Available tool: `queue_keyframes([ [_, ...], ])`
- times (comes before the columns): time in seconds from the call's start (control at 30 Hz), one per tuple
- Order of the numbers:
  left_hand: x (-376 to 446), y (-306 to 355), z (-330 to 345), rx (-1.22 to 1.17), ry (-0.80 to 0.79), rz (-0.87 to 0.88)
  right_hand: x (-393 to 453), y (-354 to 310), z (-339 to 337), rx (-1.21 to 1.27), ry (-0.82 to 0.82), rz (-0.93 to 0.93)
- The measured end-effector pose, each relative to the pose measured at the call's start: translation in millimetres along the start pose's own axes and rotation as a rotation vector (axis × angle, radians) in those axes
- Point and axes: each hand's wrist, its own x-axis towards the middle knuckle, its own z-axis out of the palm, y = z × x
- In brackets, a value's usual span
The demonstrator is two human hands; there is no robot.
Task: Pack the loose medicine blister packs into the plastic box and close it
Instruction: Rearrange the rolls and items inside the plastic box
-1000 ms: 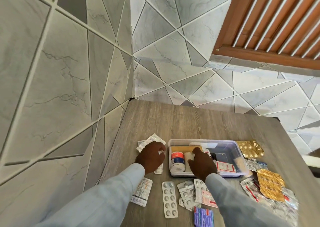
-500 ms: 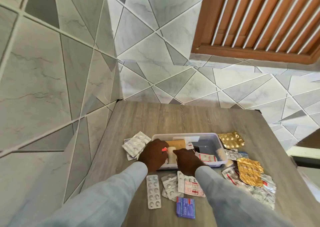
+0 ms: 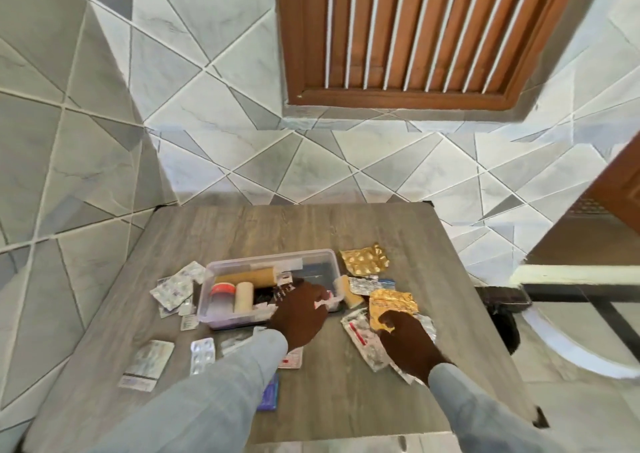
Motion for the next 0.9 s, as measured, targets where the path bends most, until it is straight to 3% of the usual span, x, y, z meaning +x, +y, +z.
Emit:
queue_keyframes([
  [0.13, 1.1, 19.9, 15.5, 0.043, -0.063, -0.018, -6.1, 33.2, -13.7, 0.018, -0.007, 0.026],
  [0.4, 22.3, 37.4, 17.7, 0.340, 0.058, 0.108, 23.1, 17.5, -6.0, 0.043, -0.075, -0.002],
  [0.5, 40.1, 36.4, 15.0, 0.330, 0.018, 0.080, 42.4, -0.3, 3.2, 0.061, -0.021, 0.001],
  [0.63, 69.7, 29.1, 7.4, 0.484, -0.063, 0.148, 74.2, -22.0, 14.9, 0.080, -0.021, 0.066],
  [0.9, 110.4, -3.6, -5.4, 0.476, -0.161, 0.226, 122.5, -48.3, 37.1, -0.095, 0.013, 0.199],
])
